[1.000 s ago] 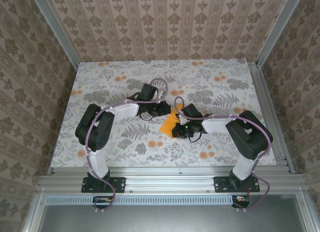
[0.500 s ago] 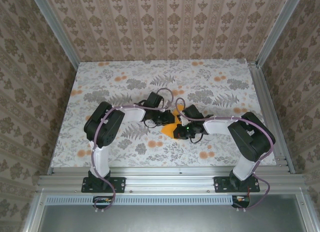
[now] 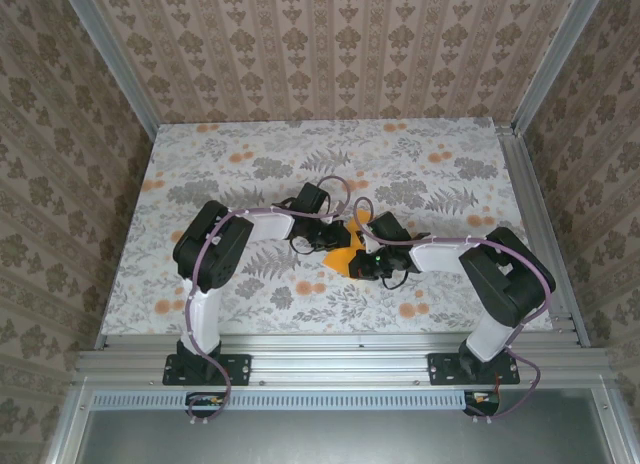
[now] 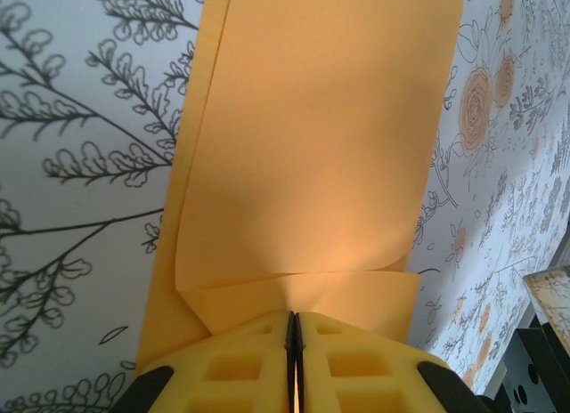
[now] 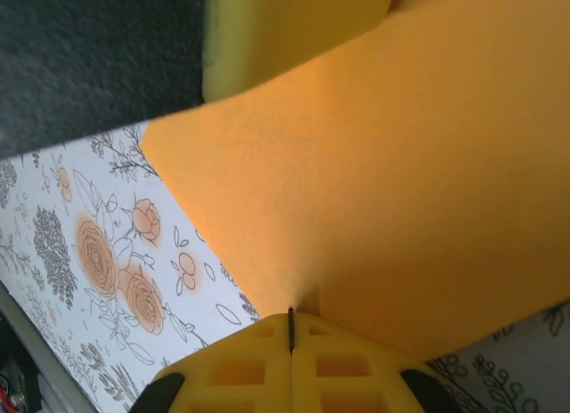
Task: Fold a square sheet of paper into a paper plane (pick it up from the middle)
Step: Fold the triangle a second time at the center of the table.
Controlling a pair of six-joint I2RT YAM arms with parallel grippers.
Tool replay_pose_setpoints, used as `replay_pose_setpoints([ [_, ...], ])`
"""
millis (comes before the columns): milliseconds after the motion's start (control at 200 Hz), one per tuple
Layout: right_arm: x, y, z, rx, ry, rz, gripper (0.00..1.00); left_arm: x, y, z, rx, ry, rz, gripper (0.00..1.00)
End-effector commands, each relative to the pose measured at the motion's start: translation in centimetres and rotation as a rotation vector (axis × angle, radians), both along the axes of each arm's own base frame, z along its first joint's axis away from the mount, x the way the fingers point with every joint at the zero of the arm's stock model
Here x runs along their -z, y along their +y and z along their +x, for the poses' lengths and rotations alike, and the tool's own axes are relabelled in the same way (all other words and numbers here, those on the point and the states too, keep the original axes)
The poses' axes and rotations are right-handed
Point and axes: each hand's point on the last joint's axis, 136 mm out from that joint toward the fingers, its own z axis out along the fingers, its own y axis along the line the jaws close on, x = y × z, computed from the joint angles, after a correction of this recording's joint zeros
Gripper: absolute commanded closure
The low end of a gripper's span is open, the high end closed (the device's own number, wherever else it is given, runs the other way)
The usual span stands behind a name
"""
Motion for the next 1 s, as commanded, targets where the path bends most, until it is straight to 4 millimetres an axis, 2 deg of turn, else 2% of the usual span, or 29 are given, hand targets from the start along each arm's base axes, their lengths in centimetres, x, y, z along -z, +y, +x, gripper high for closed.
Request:
replay_pose_setpoints([
  [0, 2.5, -2.4, -3.5, 0.027, 0.124, -0.093, 1.0, 4.4, 2.6, 0.4, -0.018, 0.01, 0.142, 0.88],
  [295, 2.4, -1.9, -4.6, 0.058, 0.145, -0.001, 1.0, 4.5, 2.5, 0.6, -0.002, 0.013, 0.141, 0.88],
  [440, -0.2, -1.2, -4.2, 0.066, 0.115, 0.071, 1.0, 4.1, 2.5, 0.6, 0.002, 0.01, 0.131, 0.88],
  [590, -3.8, -0.4, -1.5, 0.089, 0.042, 0.156, 1.0, 3.7, 2.3, 0.5, 0.008, 0.005, 0.117, 0.88],
  [710, -5.2, -0.6, 1.6, 0.138, 0.003, 0.209, 1.0, 3.3, 2.3, 0.5, 0.007, 0.003, 0.109, 0.88],
  [850, -4.9, -0.6, 4.2, 0.161, 0.0, 0.225, 1.0, 2.8, 2.3, 0.3, 0.004, -0.004, 0.1, 0.88],
  [995, -3.9, -0.4, 5.9, 0.167, 0.012, 0.223, 1.0, 2.7, 2.5, 0.1, 0.004, -0.003, 0.096, 0.88],
])
